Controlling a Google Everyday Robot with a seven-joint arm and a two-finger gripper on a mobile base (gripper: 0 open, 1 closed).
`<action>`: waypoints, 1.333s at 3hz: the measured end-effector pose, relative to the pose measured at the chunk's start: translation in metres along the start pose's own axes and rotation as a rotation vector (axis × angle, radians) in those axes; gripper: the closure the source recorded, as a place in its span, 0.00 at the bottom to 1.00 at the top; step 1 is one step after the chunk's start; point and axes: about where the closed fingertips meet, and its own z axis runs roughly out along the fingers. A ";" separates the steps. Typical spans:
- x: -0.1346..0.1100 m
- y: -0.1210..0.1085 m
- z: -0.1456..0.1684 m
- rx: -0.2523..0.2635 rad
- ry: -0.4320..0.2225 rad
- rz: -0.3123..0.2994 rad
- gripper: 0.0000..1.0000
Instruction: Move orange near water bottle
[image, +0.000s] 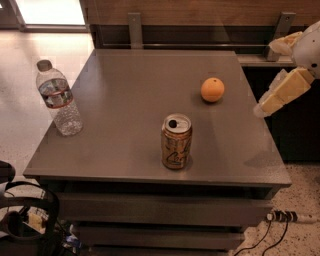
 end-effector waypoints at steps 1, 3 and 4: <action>0.005 -0.019 0.019 0.040 -0.101 0.058 0.00; 0.001 -0.031 0.019 0.089 -0.123 0.064 0.00; -0.001 -0.040 0.029 0.082 -0.134 0.079 0.00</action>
Offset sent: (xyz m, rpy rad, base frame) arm 0.0202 -0.0016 -0.0104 0.0954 -0.0348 -0.0336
